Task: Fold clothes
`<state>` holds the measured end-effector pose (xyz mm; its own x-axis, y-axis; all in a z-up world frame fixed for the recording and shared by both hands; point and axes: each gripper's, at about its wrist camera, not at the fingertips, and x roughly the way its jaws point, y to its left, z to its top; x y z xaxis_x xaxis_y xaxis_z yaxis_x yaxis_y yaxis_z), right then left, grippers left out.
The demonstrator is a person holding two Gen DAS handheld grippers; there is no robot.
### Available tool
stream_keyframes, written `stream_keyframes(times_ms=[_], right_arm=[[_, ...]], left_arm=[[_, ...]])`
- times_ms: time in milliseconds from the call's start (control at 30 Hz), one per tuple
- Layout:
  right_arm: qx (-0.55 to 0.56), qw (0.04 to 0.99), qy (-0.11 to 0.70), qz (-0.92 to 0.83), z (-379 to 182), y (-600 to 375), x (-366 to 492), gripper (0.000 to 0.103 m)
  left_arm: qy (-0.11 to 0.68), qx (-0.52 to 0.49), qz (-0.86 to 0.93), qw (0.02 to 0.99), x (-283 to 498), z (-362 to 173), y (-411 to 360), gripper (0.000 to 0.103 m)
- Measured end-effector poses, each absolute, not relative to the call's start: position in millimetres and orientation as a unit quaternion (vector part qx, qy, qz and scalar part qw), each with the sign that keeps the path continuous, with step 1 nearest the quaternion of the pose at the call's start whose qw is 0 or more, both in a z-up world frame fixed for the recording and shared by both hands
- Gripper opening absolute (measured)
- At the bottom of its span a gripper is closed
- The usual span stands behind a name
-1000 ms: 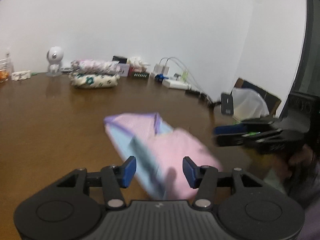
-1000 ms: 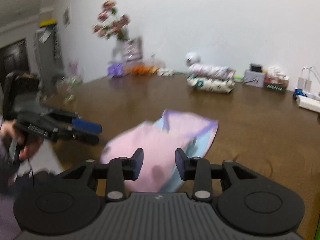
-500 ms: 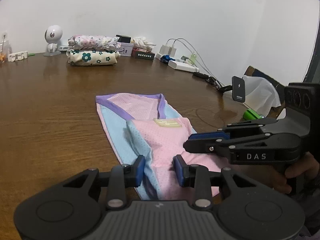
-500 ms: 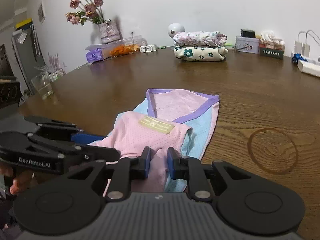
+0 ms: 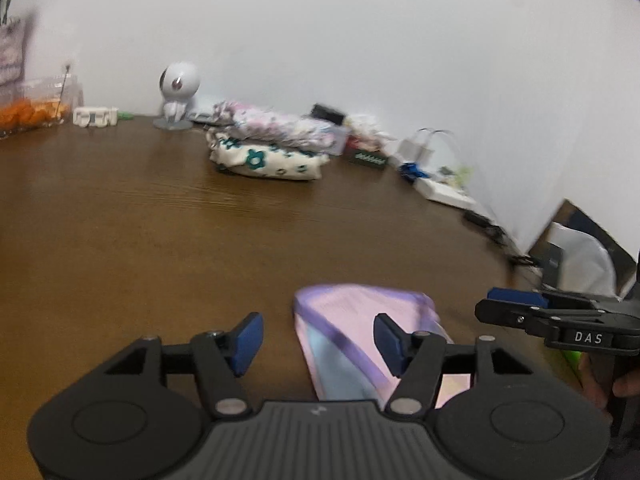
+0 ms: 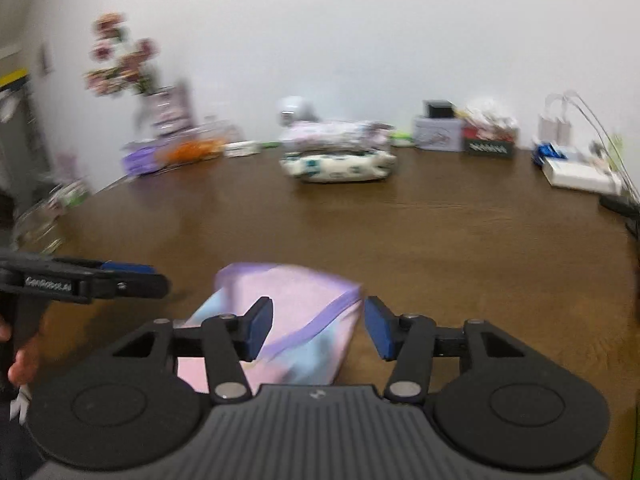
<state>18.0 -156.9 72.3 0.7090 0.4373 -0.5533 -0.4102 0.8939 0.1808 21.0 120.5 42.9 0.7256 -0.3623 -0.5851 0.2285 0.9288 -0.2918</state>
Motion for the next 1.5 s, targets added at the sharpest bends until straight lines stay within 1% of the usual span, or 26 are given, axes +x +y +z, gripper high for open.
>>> stream_keyframes(times_ms=[100,133,167,200,267,300,333,367,500,600,700,767,867,1000,1033,1100,1133,1167,1200,1233,1267,1300,1333,1367,1433,1500], right_arm=[[0.033,0.917,0.337,0.210,61,-152,59,0.048],[0.037,0.913,0.350,0.207,54,-151,68,0.043],[0.042,0.909,0.360,0.204,48,-151,75,0.034],[0.045,0.906,0.367,0.205,44,-152,79,0.029],[0.044,0.907,0.365,0.207,37,-152,79,0.021],[0.040,0.907,0.363,0.209,36,-152,77,0.017],[0.037,0.907,0.362,0.214,36,-151,75,0.011],[0.034,0.906,0.361,0.218,36,-150,75,0.009],[0.036,0.913,0.343,0.220,44,-154,64,0.006],[0.044,0.917,0.322,0.233,57,-162,51,0.005],[0.039,0.922,0.287,0.256,72,-175,21,0.005],[0.029,0.923,0.260,0.281,79,-184,-4,0.005],[-0.017,0.914,0.224,0.339,72,-192,-45,0.006],[-0.072,0.890,0.255,0.370,53,-191,-73,0.007],[-0.083,0.885,0.265,0.374,49,-191,-78,0.011],[-0.094,0.882,0.265,0.378,51,-191,-84,0.023],[-0.093,0.884,0.258,0.378,55,-192,-87,0.039],[-0.088,0.889,0.245,0.376,60,-193,-89,0.046],[-0.081,0.893,0.234,0.375,66,-193,-90,0.046],[-0.070,0.896,0.224,0.377,71,-192,-90,0.046],[-0.057,0.898,0.214,0.380,76,-190,-88,0.047],[-0.039,0.900,0.207,0.382,79,-186,-86,0.047],[-0.021,0.902,0.207,0.379,78,-181,-83,0.047],[-0.008,0.903,0.214,0.373,76,-172,-78,0.047],[0.003,0.905,0.228,0.360,70,-156,-71,0.047],[-0.041,0.908,0.240,0.341,59,-138,-73,0.047]], left_arm=[[0.353,-0.074,-0.147,0.921,49,36,110,0.058],[0.357,-0.070,-0.148,0.920,54,34,107,0.058],[0.362,-0.066,-0.150,0.918,58,31,104,0.057],[0.367,-0.062,-0.159,0.914,60,28,103,0.055],[0.374,-0.054,-0.171,0.910,62,24,98,0.038],[0.373,-0.048,-0.171,0.911,62,22,95,0.023],[0.370,-0.042,-0.172,0.912,61,21,93,0.014],[0.368,-0.042,-0.174,0.912,60,20,92,0.003],[0.356,-0.052,-0.178,0.916,53,24,93,0.002],[0.330,-0.060,-0.185,0.924,35,38,96,0.001],[0.287,-0.053,-0.199,0.936,-1,56,98,0.001],[0.257,-0.033,-0.211,0.942,-34,59,98,0.001],[0.264,-0.032,-0.233,0.935,-68,39,99,0.002],[0.297,-0.052,-0.218,0.928,-90,15,113,0.002],[0.302,-0.060,-0.216,0.927,-94,13,118,0.004],[0.304,-0.061,-0.221,0.925,-101,15,125,0.010],[0.301,-0.058,-0.226,0.924,-105,17,127,0.011],[0.297,-0.058,-0.235,0.924,-109,21,129,0.016],[0.286,-0.067,-0.251,0.922,-112,28,132,0.021],[0.274,-0.076,-0.265,0.921,-115,34,133,0.024],[0.259,-0.086,-0.270,0.923,-117,39,133,0.031],[0.245,-0.091,-0.270,0.927,-116,44,130,0.041],[0.233,-0.089,-0.264,0.932,-113,46,124,0.045],[0.227,-0.081,-0.255,0.936,-108,47,116,0.046],[0.235,-0.059,-0.248,0.938,-99,43,98,0.046],[0.251,-0.041,-0.258,0.932,-93,34,83,0.045]])
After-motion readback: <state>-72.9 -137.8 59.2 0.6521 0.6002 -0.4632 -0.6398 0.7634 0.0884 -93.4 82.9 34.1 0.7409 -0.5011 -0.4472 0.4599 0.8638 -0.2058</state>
